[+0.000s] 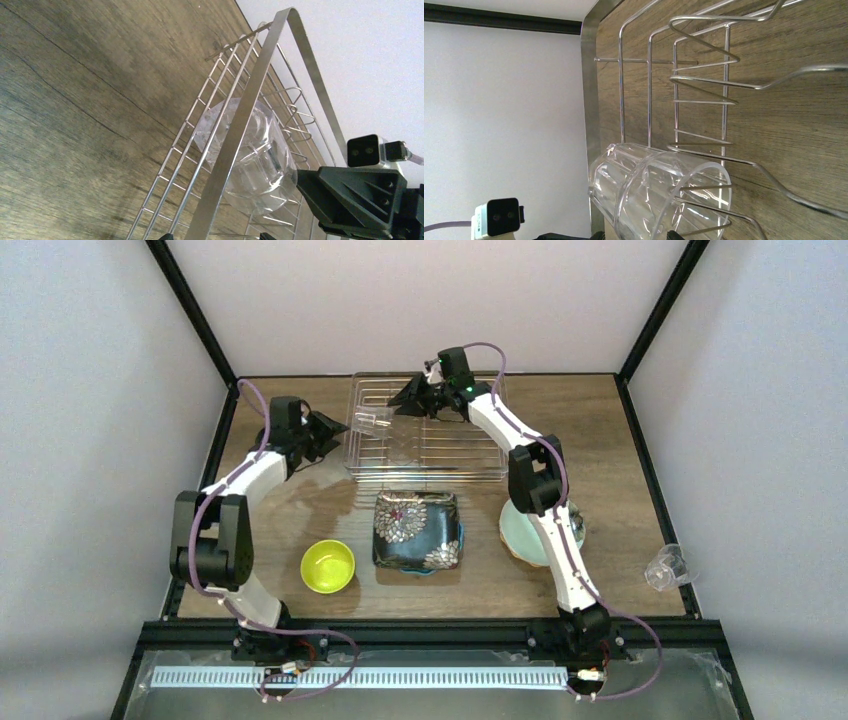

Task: Load the mixed dishes into the dish rack
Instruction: Grab the cup from the dish rack.

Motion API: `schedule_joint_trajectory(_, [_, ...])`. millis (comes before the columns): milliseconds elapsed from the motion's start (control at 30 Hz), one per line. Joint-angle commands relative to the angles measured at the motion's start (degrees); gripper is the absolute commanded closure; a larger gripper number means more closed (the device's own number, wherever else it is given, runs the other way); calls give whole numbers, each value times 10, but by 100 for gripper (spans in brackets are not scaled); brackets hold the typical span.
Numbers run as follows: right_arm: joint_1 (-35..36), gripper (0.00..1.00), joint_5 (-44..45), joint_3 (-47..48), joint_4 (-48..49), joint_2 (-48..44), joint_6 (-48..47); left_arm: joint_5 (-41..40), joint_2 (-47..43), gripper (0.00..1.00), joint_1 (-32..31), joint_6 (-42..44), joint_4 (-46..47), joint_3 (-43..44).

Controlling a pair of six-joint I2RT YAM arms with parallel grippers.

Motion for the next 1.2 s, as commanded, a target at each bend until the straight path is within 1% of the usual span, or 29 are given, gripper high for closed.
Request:
schedule_joint_trajectory(0, [7,28,-7,-4,1,11,0,-1,12,0,1,11,-4,7])
schedule_joint_trajectory(400, [12,28,-10,-4,-5,17,-3,0,16,0,1,12,-3,7])
schedule_joint_trajectory(533, [14,30,-13,-4,1,21,1,0,18,0,1,12,-2,8])
schedule_joint_trajectory(600, [15,34,-15,-4,5,23,5,0,18,0,1,13,-3,8])
schedule_joint_trajectory(900, [16,54,-30,-4,26,37,22,-2,22,0,2,18,-7,10])
schedule_joint_trajectory(1067, [16,73,-32,-3,34,40,28,-2,25,0,2,20,-10,15])
schedule_joint_trajectory(1167, [16,76,-33,-3,43,41,34,-3,27,0,2,21,-12,16])
